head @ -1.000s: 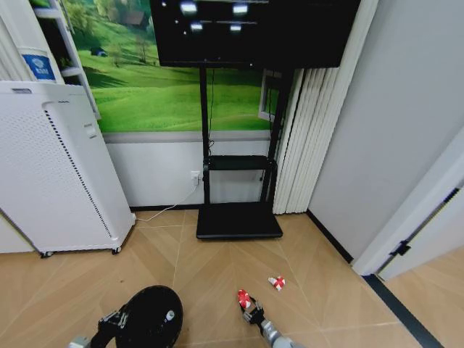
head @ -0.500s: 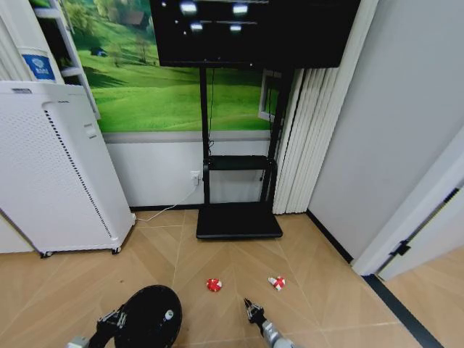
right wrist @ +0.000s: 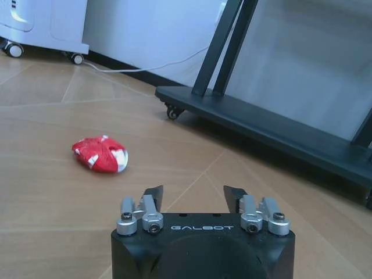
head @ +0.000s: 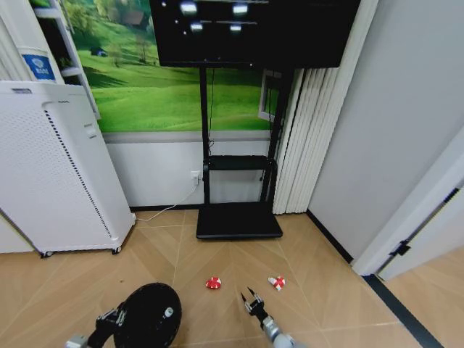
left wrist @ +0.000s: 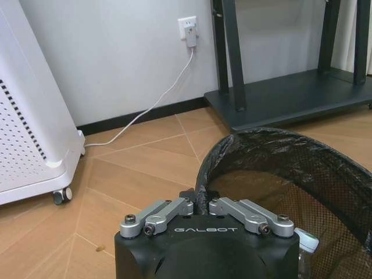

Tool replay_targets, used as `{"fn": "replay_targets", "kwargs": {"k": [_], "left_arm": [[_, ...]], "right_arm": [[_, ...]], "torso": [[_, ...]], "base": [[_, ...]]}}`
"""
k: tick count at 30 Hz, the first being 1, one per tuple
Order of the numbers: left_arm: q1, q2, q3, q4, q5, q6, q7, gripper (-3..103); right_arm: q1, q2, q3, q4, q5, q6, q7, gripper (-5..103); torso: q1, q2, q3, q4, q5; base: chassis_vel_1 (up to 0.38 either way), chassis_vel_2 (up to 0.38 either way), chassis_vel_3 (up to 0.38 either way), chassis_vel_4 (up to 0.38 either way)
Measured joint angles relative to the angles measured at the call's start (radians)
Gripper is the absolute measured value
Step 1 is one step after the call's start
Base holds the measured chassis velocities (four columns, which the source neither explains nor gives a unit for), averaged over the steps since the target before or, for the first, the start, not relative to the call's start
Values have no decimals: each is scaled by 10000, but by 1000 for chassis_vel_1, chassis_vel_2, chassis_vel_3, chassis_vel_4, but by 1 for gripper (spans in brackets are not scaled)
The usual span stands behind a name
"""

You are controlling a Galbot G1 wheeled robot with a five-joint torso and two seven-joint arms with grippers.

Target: Pick up the trash bin and place the garbage on the floor into it.

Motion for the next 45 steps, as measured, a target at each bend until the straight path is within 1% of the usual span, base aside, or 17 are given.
{"fn": "replay_targets", "kwargs": {"k": [1, 3, 4, 5, 8, 9, 10, 12, 14, 19, 22, 29, 35, 45], "left_arm": [[94, 1, -145, -2, -19, -23, 19, 6], [197, -2, -292, -5, -33, -48, 35, 6], [378, -48, -559, -7, -47, -68, 71, 6], [378, -48, -559, -7, -47, -68, 71, 6], [477, -174, -865, -26, -193, -90, 107, 6], [477, -174, -865, -26, -193, -90, 107, 6], [510, -206, -947, -47, -261, -90, 140, 6], [517, -223, -971, -49, -276, -93, 146, 6], [531, -272, -1009, -49, -285, -106, 167, 6], [555, -366, -1032, -49, -263, -116, 199, 6], [545, -462, -1004, -132, -203, -149, 207, 6], [594, -424, -1150, -241, -219, -137, 311, 6], [346, -450, -882, -306, 49, -204, 327, 6], [345, -560, -794, -130, 113, -274, 444, 6]], "right_arm": [[29, -18, 1, 54, -19, 29, 11, 66], [60, -28, -14, 91, -51, 50, 16, 66], [144, -6, -94, 121, -137, 80, 68, 77], [144, -6, -94, 121, -137, 80, 68, 77], [225, 88, -249, 124, -227, 115, 122, 93], [225, 88, -249, 124, -227, 115, 122, 93], [227, 133, -292, 85, -280, 197, 87, 97], [227, 146, -309, 71, -297, 228, 56, 97], [227, 187, -360, 37, -333, 287, -29, 100], [233, 350, -616, -66, -443, 358, -166, 100], [504, 711, -904, -371, -490, 321, -171, 100], [566, 673, -978, -372, -440, 283, -170, 100], [413, 596, -919, -347, -439, 280, -166, 100], [280, 555, -890, -226, -436, 301, -219, 100]], "torso": [[0, 0, 0, 0, 0], [0, 0, 0, 0, -1], [0, 0, 0, 1, 0], [0, 0, 0, 1, 0], [0, 0, 0, 2, -1], [0, 0, 0, 2, -1], [0, 0, 0, 1, 1], [0, 0, 0, 1, 1], [0, 0, 0, 1, 0], [0, 0, 0, 1, -1], [-1, 0, 0, 3, -1], [0, 0, 0, 0, 0], [0, 0, 0, 0, -1], [0, 0, 0, 1, 0]], "base": [[0, 0, 0, 0], [0, 0, 0, 0], [0, 0, 0, 0], [0, 0, 0, 0], [0, 0, 0, 0], [0, 0, 0, 0], [0, 0, 0, 0], [0, 0, 0, 0], [0, 0, 0, 0], [0, 0, 0, 0], [0, 0, 0, 0], [0, 0, 0, 0], [0, 0, 0, 0], [0, 0, 0, 0]]}}
